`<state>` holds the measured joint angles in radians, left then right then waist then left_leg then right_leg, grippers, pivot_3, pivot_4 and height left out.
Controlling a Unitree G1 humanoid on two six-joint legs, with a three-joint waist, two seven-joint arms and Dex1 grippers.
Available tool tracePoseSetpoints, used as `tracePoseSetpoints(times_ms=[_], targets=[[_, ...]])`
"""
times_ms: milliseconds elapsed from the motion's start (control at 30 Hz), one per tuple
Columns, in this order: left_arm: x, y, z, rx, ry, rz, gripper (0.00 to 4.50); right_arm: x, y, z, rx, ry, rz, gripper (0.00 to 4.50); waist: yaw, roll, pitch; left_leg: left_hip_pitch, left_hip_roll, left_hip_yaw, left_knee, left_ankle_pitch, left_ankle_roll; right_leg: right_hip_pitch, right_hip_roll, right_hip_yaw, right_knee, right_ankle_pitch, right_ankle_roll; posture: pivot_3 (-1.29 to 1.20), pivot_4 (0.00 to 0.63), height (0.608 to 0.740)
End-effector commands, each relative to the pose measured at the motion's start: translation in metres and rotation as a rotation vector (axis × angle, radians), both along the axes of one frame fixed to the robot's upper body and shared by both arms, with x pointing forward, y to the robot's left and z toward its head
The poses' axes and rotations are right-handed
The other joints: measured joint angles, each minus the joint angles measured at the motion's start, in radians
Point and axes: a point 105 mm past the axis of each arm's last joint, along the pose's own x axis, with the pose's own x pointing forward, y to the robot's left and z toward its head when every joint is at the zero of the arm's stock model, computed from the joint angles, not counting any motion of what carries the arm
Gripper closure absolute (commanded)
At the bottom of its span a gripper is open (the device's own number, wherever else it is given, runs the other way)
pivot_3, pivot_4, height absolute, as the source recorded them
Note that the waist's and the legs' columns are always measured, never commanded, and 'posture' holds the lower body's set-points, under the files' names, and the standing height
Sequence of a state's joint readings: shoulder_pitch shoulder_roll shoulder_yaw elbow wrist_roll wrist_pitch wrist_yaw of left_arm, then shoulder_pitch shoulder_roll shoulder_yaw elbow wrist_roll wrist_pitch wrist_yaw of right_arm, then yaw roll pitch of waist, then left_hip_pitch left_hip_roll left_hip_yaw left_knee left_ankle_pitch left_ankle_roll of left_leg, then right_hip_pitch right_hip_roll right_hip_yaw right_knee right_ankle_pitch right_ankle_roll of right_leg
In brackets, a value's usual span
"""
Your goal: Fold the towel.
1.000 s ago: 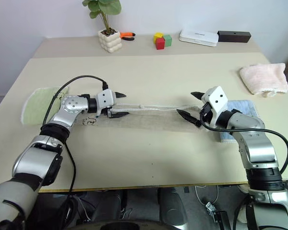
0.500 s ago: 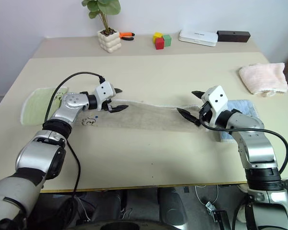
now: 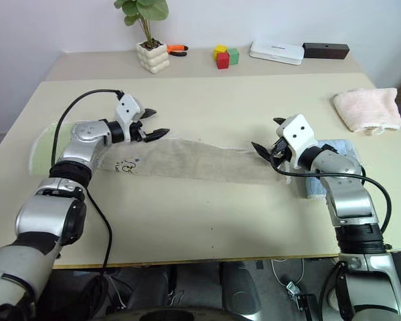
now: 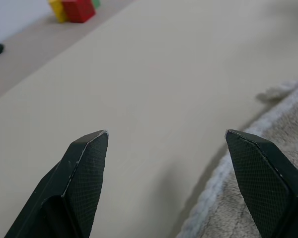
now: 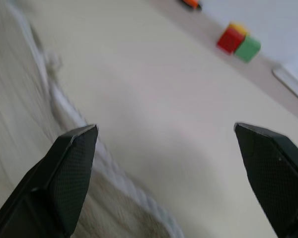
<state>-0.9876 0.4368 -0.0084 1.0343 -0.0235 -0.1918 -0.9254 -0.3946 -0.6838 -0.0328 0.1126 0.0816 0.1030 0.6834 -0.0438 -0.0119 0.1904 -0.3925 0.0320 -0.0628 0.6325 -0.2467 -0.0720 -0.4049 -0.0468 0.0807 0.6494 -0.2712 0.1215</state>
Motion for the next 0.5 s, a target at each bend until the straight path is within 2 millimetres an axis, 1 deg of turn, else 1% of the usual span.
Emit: tracePoseSetpoints(times_ms=[33, 100, 167, 267, 400, 500], targets=[[-0.002, 0.008, 0.014, -0.063, -0.03, 0.01, 0.66, 0.007, -0.006, 0.008, -0.117, -0.057, -0.009, 0.03, 0.0, 0.0, 0.0, 0.0, 0.0, 0.0, 0.0, 0.0, 0.0, 0.0, 0.0, 0.0, 0.0, 0.0, 0.0, 0.0, 0.15, 0.74], [-0.004, 0.008, 0.012, -0.062, -0.033, 0.008, 0.66, 0.009, -0.01, 0.002, -0.179, -0.047, -0.016, 0.03, 0.0, 0.0, 0.0, 0.0, 0.0, 0.0, 0.0, 0.0, 0.0, 0.0, 0.0, 0.0, 0.0, 0.0, 0.0, 0.0, 0.15, 0.74], [-0.007, 0.009, 0.011, -0.097, -0.015, 0.005, 0.66, 0.013, -0.018, -0.001, -0.217, -0.043, -0.051, 0.03, 0.0, 0.0, 0.0, 0.0, 0.0, 0.0, 0.0, 0.0, 0.0, 0.0, 0.0, 0.0, 0.0, 0.0, 0.0, 0.0, 0.15, 0.74], [-0.009, 0.012, 0.01, -0.097, -0.017, 0.018, 0.66, 0.015, -0.025, -0.004, -0.286, -0.041, -0.074, 0.03, 0.0, 0.0, 0.0, 0.0, 0.0, 0.0, 0.0, 0.0, 0.0, 0.0, 0.0, 0.0, 0.0, 0.0, 0.0, 0.0, 0.15, 0.74], [-0.011, 0.011, 0.009, -0.124, -0.009, 0.017, 0.66, 0.02, -0.04, -0.001, -0.343, -0.069, -0.142, 0.03, 0.0, 0.0, 0.0, 0.0, 0.0, 0.0, 0.0, 0.0, 0.0, 0.0, 0.0, 0.0, 0.0, 0.0, 0.0, 0.0, 0.15, 0.74], [-0.012, 0.01, 0.01, -0.132, -0.016, 0.019, 0.66, 0.023, -0.045, 0.0, -0.373, -0.082, -0.172, 0.03, 0.0, 0.0, 0.0, 0.0, 0.0, 0.0, 0.0, 0.0, 0.0, 0.0, 0.0, 0.0, 0.0, 0.0, 0.0, 0.0, 0.15, 0.74]])
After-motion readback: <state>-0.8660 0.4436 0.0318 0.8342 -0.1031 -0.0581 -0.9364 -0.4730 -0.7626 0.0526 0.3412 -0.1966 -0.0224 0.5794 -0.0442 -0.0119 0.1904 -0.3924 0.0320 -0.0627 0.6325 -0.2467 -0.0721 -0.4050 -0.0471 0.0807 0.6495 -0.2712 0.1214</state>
